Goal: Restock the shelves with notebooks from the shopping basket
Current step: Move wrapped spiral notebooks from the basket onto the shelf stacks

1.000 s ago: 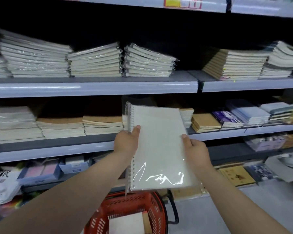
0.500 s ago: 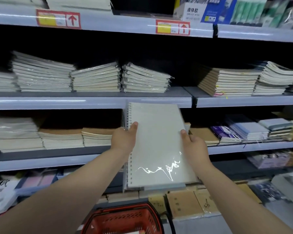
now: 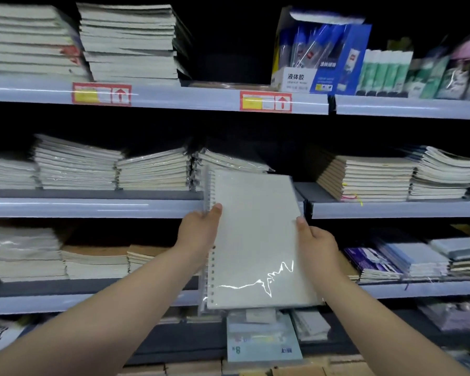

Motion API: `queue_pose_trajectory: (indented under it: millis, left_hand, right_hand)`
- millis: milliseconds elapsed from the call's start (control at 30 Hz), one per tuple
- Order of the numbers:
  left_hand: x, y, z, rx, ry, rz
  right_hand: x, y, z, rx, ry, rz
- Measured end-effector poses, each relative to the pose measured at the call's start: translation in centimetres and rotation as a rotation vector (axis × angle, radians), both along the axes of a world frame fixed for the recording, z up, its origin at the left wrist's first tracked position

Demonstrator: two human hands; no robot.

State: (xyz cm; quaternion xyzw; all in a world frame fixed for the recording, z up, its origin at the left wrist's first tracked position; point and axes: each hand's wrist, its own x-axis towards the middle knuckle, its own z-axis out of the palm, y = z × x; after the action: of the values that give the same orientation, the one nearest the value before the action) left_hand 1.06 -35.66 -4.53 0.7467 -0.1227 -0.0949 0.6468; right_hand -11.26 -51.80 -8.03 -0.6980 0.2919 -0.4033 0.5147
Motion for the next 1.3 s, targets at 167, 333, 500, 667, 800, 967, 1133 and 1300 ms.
queue_pose_trajectory:
  millis: [167, 333, 500, 667, 800, 967, 1133, 1300]
  left_hand:
    - [0.5, -0.5, 0.9, -0.114, 0.002, -0.05]
    - [1.4, -0.2, 1.3, -0.195, 0.024, -0.095]
    - [3.7, -0.5, 2.1, -0.237, 0.025, -0.126]
    - [6.0, -1.6, 3.7, -0.337, 0.038, -0.059]
    - [7.6, -2.6, 4.9, -0.352, 0.029, -0.052]
    - [9.7, -4.1, 6.2, -0.365, 0.064, -0.068]
    - [11.6, -5.9, 8.3, -0.442, 0.112, -0.019]
    - [13.2, -7.0, 9.1, -0.48, 0.217, -0.004]
  right_hand:
    - [2.0, -1.8, 1.2, 0.054, 0.056, -0.09]
    - [4.6, -3.4, 3.1, 0.011, 0.096, -0.075]
    - [7.4, -4.9, 4.9, 0.056, 0.15, -0.107]
    - [9.7, -5.5, 5.3, 0.15, 0.139, -0.044]
    - [10.1, -6.3, 5.6, 0.023, 0.123, -0.008]
    - [10.1, -5.4, 6.6, -0.176, 0.105, 0.01]
    - [9.1, -4.4, 5.5, -0.43, 0.012, 0.138]
    - [9.4, -4.9, 4.7, -0.722, 0.07, 0.165]
